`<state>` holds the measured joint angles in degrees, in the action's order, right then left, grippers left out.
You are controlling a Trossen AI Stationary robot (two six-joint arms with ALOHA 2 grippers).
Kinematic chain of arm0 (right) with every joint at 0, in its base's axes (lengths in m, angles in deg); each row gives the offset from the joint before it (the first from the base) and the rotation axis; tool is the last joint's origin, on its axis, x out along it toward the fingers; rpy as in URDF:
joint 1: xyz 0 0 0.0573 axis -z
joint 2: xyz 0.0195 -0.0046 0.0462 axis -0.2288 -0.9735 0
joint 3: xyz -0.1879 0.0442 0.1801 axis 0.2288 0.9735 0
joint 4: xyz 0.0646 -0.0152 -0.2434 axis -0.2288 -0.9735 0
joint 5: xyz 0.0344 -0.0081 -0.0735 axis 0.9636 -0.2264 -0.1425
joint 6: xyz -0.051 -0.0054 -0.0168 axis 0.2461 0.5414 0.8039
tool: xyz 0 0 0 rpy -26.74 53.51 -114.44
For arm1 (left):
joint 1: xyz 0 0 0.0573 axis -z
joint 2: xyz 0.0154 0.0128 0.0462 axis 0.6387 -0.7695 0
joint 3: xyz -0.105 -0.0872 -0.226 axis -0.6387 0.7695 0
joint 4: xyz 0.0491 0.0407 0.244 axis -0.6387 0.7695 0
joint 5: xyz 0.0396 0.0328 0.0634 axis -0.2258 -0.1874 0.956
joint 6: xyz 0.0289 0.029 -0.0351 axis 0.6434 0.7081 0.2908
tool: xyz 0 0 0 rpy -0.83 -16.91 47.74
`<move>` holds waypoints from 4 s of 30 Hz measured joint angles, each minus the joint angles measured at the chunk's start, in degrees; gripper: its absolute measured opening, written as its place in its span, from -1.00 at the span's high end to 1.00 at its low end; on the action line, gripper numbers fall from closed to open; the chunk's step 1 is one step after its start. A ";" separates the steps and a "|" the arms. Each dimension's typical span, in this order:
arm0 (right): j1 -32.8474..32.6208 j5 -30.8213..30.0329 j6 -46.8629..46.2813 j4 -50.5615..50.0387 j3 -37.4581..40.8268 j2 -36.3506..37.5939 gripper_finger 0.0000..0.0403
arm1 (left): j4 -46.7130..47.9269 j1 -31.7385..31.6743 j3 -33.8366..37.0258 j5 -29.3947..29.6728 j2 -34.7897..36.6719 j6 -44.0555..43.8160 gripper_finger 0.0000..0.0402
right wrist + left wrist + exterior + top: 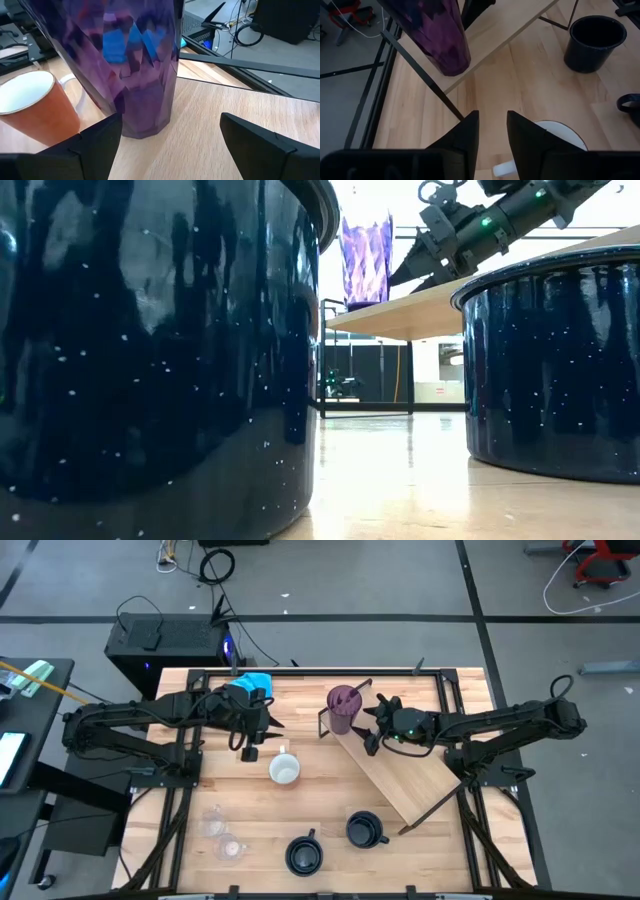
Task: Stack small to large cups/mugs on shelf
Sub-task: Put the purple cup on the shelf, then put the right black mug on the shelf
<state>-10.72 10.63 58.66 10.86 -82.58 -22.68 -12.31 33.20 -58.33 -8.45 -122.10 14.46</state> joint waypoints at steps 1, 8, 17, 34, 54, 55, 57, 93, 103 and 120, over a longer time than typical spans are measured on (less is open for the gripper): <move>0.00 -0.08 -0.01 0.07 0.00 0.00 -0.70 | 0.04 0.02 0.00 0.00 0.00 -0.10 0.47; 0.00 -0.94 -1.00 0.60 0.00 0.00 -0.70 | 0.15 0.02 0.00 -0.02 0.00 -0.40 0.47; -0.04 -0.31 -2.84 0.50 0.00 0.93 -0.70 | 3.32 0.17 0.00 -4.74 -0.22 -3.30 0.47; -12.34 4.90 -10.18 -3.53 -3.76 1.48 -0.63 | 17.38 15.59 1.30 -4.21 -0.22 -6.22 0.46; -24.72 0.30 -10.00 10.44 -5.62 -11.72 -0.49 | 13.99 27.97 2.91 2.56 -3.52 -21.32 0.46; -25.02 0.28 -9.26 9.99 -6.84 -12.30 -0.48 | 14.47 28.27 2.91 2.54 -3.52 -21.33 0.46; -25.73 0.49 -7.08 7.85 -10.59 -13.74 -0.46 | 14.81 28.74 2.91 2.67 -3.52 -21.38 0.46; -30.42 9.83 -25.12 -37.71 -50.02 -39.58 -0.30 | 19.82 32.06 -3.43 3.56 -1.86 -21.37 0.47; -31.79 8.00 -25.58 -46.03 -60.81 -43.12 -0.29 | 23.53 32.06 -3.41 3.54 -1.86 -21.26 0.47; -34.18 9.51 -42.59 -70.84 -81.32 -56.58 -0.29 | 28.13 32.15 -7.13 3.52 -1.46 -17.65 0.47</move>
<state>-44.91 20.14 16.07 -59.98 -163.90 -79.25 15.82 65.34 -65.45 -4.93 -123.57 -3.20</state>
